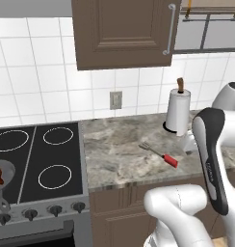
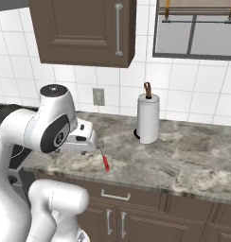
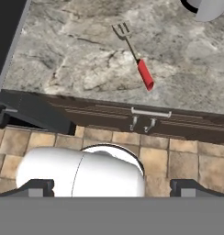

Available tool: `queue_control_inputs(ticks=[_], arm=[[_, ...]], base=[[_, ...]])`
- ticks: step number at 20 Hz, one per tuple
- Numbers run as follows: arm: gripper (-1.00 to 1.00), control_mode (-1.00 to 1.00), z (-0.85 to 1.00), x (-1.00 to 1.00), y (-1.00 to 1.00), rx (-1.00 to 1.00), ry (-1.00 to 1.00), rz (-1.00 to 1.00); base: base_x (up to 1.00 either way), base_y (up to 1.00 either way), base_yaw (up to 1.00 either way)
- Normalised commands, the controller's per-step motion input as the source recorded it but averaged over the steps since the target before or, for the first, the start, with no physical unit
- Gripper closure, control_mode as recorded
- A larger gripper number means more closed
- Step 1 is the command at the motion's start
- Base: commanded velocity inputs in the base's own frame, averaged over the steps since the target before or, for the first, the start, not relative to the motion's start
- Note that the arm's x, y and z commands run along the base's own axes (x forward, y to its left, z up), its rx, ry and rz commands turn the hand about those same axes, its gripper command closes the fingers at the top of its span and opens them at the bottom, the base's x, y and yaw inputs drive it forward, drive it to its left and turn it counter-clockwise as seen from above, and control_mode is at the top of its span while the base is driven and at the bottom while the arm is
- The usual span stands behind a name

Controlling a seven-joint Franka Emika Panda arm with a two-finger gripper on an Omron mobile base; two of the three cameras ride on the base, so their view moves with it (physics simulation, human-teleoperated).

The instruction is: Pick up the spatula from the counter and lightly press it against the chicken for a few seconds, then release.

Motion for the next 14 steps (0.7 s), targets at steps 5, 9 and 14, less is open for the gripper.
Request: queue_control_inputs(ticks=[5,9,14], arm=[[-1.00,-1.00,-0.25,0.14,-0.01,0.00,0.00,0.03],[-1.00,-1.00,-0.13,0.11,0.00,0.00,0.00,0.01],[-1.00,-1.00,-0.06,0.10,0.00,0.00,0.00,0.02]], base=[[0.00,0.00,0.00],[0.00,0.00,0.00],[0.00,0.00,0.00]])
